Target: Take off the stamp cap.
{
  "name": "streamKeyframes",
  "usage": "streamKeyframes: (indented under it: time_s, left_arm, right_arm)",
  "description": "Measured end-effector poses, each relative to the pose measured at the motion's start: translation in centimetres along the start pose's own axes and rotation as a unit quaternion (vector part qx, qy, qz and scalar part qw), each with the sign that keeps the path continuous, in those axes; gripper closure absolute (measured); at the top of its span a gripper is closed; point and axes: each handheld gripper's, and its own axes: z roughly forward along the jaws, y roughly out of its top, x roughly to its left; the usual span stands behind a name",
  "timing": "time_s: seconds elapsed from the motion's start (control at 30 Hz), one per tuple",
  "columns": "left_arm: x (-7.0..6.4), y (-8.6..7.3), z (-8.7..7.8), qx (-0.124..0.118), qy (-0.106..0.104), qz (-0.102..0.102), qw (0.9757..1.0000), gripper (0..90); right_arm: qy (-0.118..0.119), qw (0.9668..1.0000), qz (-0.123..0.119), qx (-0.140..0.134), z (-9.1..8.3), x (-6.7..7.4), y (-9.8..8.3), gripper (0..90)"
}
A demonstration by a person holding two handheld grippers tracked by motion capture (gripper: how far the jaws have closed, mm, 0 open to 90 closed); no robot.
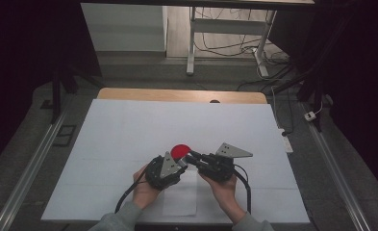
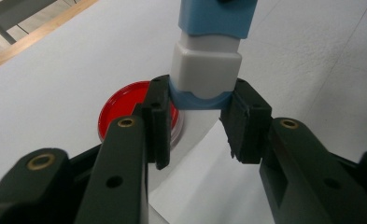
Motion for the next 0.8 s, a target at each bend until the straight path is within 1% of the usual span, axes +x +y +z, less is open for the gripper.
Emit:
streamKeyframes:
  time_s: [0.27,0.53,0.8]
  left_arm:
    - [-0.22,-0.06,0.02,0.001,0.012,0.013,0.9998,64.5]
    - [-0.32,-0.15,0.12,0.006,0.014,0.023,0.9996,64.9]
    - [-0.40,-0.21,0.19,0.009,0.016,0.026,0.9995,65.2]
  right_arm:
    - [-0.001,1.0000,0.000,0.000,0.05,0.01,-0.07,75.3]
    - [-0.003,1.0000,-0.002,0.005,0.10,0.05,-0.14,75.3]
    - [-0.007,0.9999,-0.005,0.006,0.16,0.13,-0.19,75.3]
